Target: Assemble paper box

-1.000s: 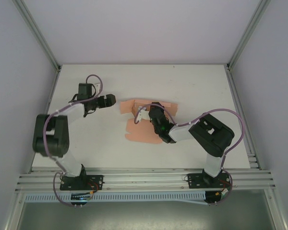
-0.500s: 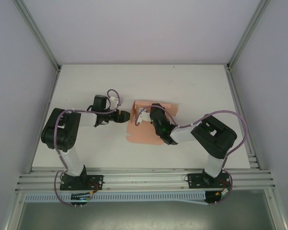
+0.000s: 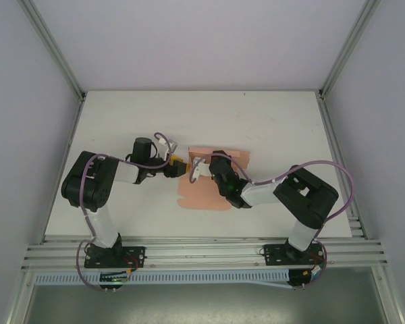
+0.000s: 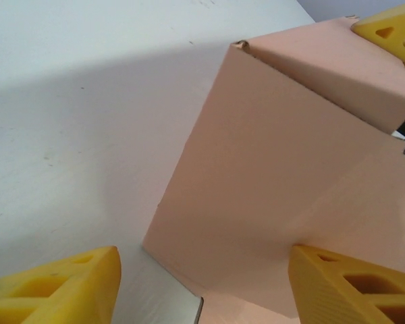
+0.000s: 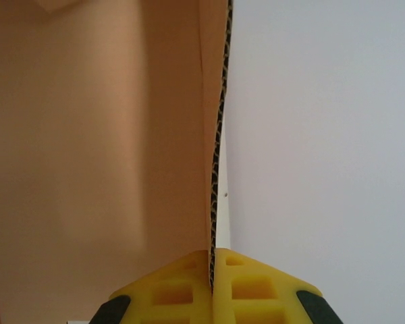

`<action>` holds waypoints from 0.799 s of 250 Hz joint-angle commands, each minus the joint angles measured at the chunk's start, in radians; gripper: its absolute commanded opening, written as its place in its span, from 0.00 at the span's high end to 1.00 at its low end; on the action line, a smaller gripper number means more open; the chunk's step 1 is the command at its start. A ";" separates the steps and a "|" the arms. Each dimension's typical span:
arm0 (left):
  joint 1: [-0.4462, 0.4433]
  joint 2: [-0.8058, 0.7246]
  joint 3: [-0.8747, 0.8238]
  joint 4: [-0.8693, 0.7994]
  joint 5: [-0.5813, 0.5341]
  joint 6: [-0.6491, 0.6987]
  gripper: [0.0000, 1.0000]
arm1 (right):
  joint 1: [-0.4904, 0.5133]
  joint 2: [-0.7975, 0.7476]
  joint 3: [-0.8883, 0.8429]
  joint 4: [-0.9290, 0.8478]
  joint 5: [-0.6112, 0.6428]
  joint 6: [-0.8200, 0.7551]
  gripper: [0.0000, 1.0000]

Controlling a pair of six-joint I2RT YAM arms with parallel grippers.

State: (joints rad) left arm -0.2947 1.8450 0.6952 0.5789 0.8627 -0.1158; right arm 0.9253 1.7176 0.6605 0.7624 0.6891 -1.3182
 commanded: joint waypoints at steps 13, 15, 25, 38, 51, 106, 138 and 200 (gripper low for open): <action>-0.026 0.001 -0.028 0.091 0.041 0.053 0.29 | 0.053 0.017 -0.030 0.002 -0.009 0.011 1.00; -0.027 0.001 -0.034 0.098 0.042 0.053 0.29 | 0.055 0.018 -0.032 0.005 -0.007 0.008 1.00; -0.027 -0.004 -0.058 0.123 0.036 0.049 0.29 | 0.065 0.025 -0.041 0.028 0.006 -0.005 1.00; -0.027 -0.008 -0.079 0.135 0.014 0.032 0.29 | 0.078 0.034 -0.058 0.063 0.024 -0.020 1.00; -0.027 -0.013 -0.108 0.174 0.005 -0.004 0.29 | 0.088 0.039 -0.077 0.094 0.040 -0.033 1.00; -0.026 -0.035 -0.209 0.323 0.003 -0.074 0.28 | 0.055 0.010 -0.105 0.164 0.071 -0.056 1.00; -0.025 0.012 -0.145 0.323 0.013 -0.111 0.30 | 0.022 0.003 -0.067 0.204 0.038 -0.125 1.00; 0.000 0.021 -0.042 0.254 0.002 -0.055 0.31 | -0.057 0.073 0.001 0.294 -0.012 -0.193 1.00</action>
State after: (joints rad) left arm -0.3008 1.8702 0.5636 0.8974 0.8604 -0.2375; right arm 0.8906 1.7493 0.6147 0.9684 0.7242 -1.4662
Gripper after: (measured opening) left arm 0.695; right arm 0.046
